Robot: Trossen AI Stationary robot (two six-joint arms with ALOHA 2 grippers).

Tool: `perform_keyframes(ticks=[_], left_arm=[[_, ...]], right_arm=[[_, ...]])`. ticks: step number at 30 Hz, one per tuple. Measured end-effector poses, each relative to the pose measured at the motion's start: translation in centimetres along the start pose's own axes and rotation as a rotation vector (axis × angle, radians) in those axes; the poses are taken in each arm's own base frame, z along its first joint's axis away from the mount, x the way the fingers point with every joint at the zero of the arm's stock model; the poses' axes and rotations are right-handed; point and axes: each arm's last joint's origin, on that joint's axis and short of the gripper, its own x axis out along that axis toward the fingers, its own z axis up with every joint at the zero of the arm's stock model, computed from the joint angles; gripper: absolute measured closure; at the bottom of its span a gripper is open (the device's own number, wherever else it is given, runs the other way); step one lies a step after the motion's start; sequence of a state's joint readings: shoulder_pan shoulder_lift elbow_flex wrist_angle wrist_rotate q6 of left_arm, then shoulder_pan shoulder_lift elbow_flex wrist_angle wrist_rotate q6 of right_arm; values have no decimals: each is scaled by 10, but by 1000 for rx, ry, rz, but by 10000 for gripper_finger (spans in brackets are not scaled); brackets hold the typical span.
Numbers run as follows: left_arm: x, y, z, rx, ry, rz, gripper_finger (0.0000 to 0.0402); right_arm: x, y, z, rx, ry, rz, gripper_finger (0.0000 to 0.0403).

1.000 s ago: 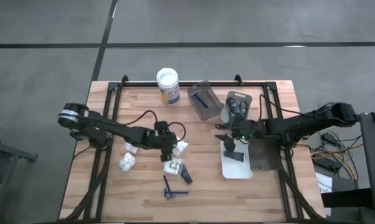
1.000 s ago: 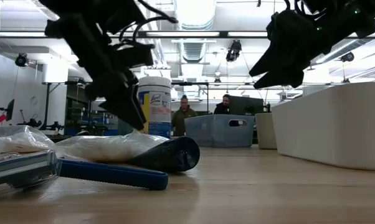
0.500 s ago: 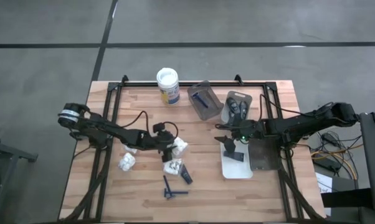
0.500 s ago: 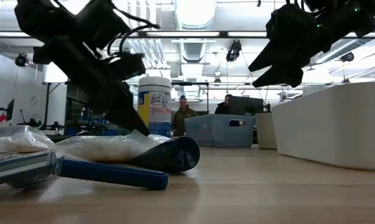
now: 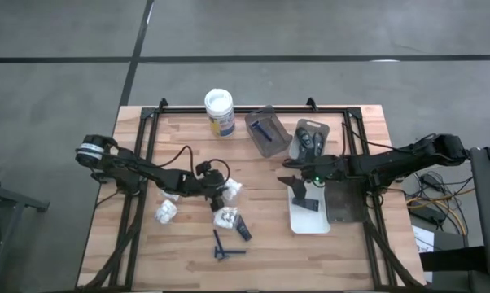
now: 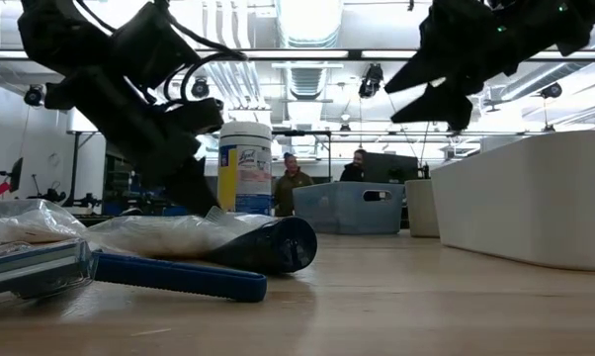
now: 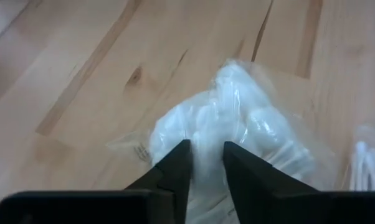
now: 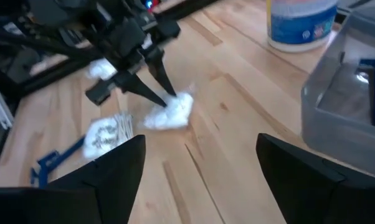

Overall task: Pick & Place Travel size toiletries
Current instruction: Put the white cotton pack into the bottom black bin

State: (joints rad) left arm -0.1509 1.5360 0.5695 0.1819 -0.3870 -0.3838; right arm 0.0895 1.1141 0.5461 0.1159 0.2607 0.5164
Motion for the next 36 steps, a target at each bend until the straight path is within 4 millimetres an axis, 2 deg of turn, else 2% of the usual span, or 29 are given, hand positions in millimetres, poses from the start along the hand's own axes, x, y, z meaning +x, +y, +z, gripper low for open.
perform_keyframes(ticks=[9,15,21,31,36], left_arm=[[-1,-6,16,43,-145,-50,393],[-4,-13,36,140,-226,-63,394],[-10,-24,66,259,-302,-96,396],[-24,-36,111,363,-437,-87,397],[-29,-39,125,352,-476,-89,399]], right_arm=[[0,5,9,47,-87,50,139],[0,6,9,108,-89,58,156],[-1,7,8,112,-88,63,165],[-1,10,12,124,-128,93,133],[-2,13,13,125,-136,121,114]])
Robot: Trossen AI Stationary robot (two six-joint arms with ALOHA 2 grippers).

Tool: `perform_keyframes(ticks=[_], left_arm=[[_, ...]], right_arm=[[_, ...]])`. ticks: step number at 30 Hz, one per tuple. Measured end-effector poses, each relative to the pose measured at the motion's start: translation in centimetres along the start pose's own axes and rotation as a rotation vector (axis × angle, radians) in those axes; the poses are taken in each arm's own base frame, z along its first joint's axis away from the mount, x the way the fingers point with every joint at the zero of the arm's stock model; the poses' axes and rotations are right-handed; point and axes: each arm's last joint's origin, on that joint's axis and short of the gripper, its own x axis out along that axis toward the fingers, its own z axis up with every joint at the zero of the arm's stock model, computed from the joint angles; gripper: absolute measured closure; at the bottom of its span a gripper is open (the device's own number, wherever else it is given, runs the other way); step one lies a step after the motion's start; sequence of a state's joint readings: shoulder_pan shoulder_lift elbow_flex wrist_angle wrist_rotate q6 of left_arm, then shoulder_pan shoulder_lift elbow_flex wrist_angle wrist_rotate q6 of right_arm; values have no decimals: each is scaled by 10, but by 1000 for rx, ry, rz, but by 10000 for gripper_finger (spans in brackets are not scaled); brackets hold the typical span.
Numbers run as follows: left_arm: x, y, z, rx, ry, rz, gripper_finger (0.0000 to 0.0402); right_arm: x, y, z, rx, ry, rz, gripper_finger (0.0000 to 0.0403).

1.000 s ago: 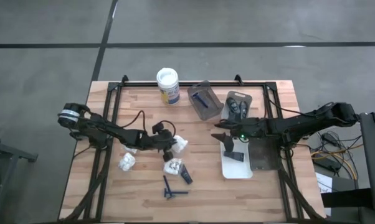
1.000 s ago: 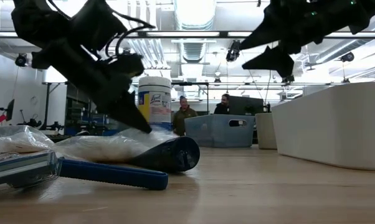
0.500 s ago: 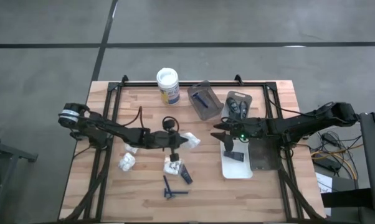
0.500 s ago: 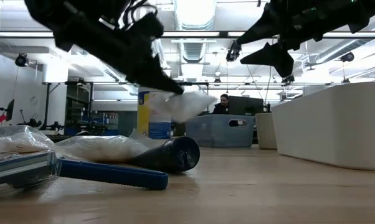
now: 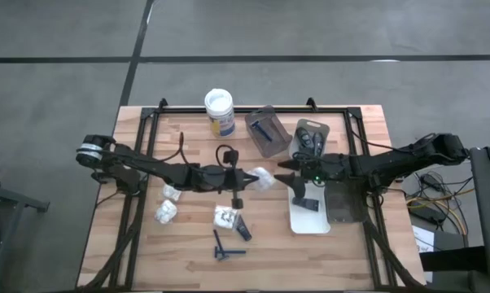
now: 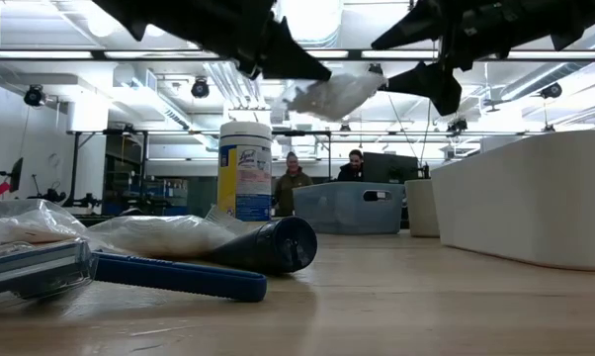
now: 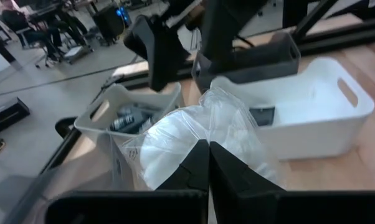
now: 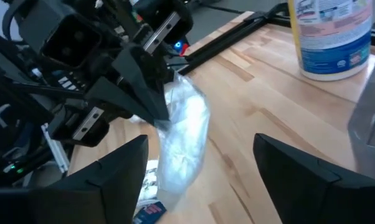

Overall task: Pick & Place Travel size toiletries
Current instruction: Put the white cotton pack into the bottom black bin

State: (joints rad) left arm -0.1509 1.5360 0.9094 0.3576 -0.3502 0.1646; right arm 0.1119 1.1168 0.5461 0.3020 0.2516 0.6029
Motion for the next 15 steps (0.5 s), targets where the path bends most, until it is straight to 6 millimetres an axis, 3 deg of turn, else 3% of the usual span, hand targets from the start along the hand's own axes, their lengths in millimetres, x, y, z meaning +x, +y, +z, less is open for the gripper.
perform_keyframes(ticks=[10,15], left_arm=[[0,3,14,-2,-84,26,399],[0,4,19,3,-129,36,398]], right_arm=[[-1,6,-1,1,-9,40,90],[-2,8,-2,-2,4,63,100]])
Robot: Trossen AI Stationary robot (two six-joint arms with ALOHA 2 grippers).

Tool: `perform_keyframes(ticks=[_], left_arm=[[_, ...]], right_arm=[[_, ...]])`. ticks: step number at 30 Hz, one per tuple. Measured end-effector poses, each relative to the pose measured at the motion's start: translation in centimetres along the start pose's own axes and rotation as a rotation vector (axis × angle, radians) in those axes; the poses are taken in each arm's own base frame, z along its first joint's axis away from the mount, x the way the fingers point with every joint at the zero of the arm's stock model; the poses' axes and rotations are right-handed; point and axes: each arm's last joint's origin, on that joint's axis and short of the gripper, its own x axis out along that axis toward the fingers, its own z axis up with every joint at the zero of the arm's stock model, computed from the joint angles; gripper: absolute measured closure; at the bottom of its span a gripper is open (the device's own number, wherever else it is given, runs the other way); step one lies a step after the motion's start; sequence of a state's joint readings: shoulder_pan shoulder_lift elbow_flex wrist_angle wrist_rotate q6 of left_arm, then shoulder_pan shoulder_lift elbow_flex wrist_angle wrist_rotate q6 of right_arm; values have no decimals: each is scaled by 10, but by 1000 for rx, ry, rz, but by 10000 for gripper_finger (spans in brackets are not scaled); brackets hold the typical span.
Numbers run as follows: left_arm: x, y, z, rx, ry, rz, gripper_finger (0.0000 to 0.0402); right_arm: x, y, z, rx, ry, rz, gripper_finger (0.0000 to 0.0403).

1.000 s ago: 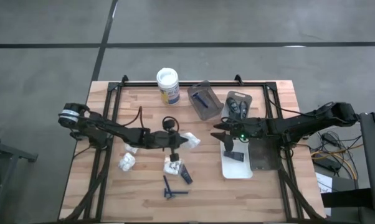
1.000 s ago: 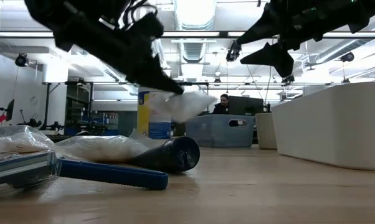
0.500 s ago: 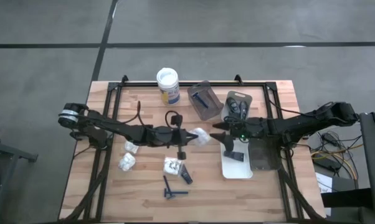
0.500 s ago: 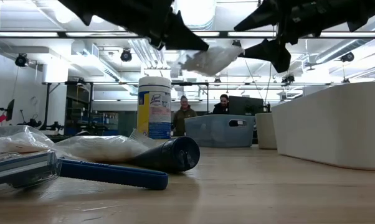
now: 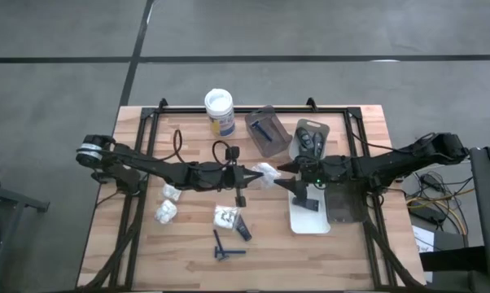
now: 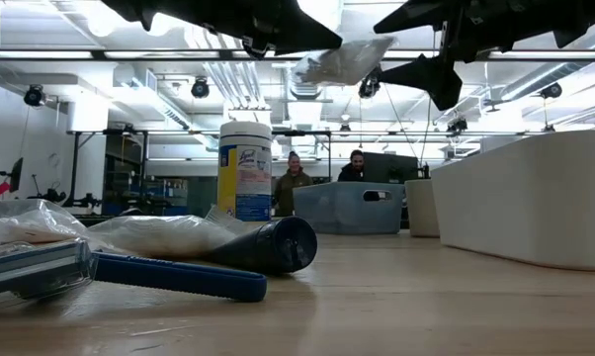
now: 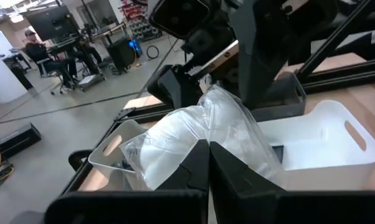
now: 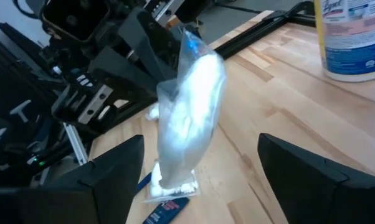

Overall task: Pick & Place Travel size toiletries
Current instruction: Put the white cotton pack into the bottom black bin

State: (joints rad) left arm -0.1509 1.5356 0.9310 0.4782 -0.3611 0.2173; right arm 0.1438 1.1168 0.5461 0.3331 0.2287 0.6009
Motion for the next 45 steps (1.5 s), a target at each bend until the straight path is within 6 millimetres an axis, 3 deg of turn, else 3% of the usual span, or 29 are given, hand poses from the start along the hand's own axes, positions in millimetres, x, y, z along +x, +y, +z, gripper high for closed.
perform_keyframes(ticks=[6,24,37,45], left_arm=[[0,0,1,6,-9,2,398],[-1,0,0,20,6,-3,393],[-3,0,-5,30,76,-18,266],[-11,0,-12,-48,202,-63,237]], right_arm=[[0,0,0,-19,-1,4,148],[0,1,1,-21,-13,13,384],[0,1,0,-31,5,20,391],[-2,-5,-9,8,109,-33,391]])
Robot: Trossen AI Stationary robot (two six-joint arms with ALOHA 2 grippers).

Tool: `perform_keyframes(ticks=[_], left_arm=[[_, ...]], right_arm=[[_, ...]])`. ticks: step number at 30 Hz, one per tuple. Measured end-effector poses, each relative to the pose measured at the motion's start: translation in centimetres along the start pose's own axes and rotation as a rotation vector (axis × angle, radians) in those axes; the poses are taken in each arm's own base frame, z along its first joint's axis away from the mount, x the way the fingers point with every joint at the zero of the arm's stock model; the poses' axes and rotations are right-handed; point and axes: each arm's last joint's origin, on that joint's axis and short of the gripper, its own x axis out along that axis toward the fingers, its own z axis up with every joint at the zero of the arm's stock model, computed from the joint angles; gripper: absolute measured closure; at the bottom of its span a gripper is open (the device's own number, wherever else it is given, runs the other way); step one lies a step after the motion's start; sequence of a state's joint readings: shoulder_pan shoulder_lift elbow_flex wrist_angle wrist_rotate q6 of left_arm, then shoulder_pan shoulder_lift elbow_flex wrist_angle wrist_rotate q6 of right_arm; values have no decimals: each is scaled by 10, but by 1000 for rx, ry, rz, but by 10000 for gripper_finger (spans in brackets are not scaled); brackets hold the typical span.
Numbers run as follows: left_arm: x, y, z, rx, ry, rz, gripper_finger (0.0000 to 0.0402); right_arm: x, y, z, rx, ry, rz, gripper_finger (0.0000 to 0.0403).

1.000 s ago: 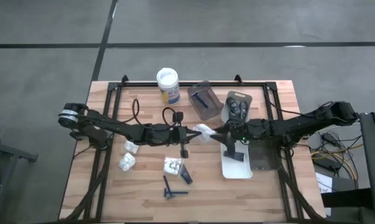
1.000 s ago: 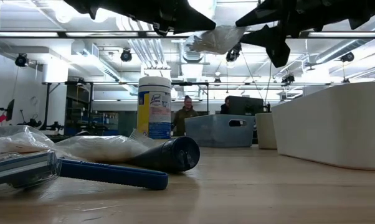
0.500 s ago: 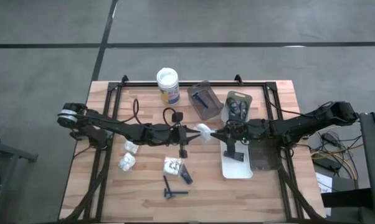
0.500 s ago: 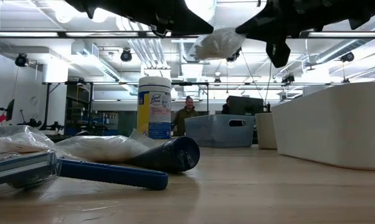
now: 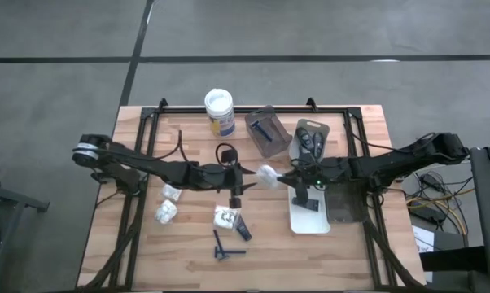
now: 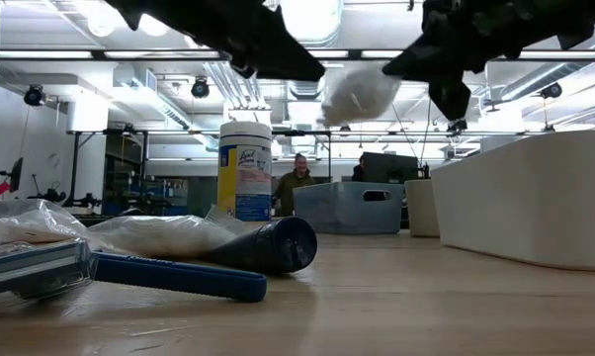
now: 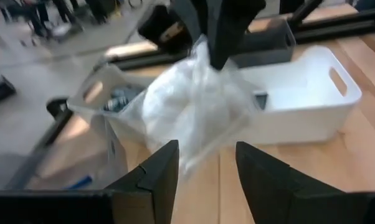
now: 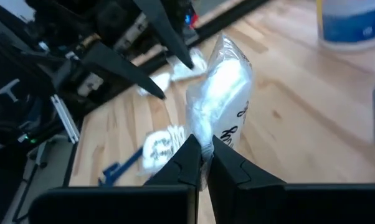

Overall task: Pick & Place Travel size toiletries
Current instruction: Put the white cotton pack into the bottom black bin

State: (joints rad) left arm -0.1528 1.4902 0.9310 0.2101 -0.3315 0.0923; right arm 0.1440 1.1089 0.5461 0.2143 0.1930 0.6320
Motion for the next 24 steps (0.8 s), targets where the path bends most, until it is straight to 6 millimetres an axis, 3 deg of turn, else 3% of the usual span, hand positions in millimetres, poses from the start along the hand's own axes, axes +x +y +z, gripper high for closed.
perform_keyframes(ticks=[8,14,24], left_arm=[[-29,5,7,-79,72,-18,236],[-52,5,14,-93,69,-36,237],[-57,-11,-7,-94,82,-14,236]], right_arm=[[-12,3,2,12,67,84,391],[-31,6,13,30,167,17,391],[-48,18,34,16,311,-52,390]])
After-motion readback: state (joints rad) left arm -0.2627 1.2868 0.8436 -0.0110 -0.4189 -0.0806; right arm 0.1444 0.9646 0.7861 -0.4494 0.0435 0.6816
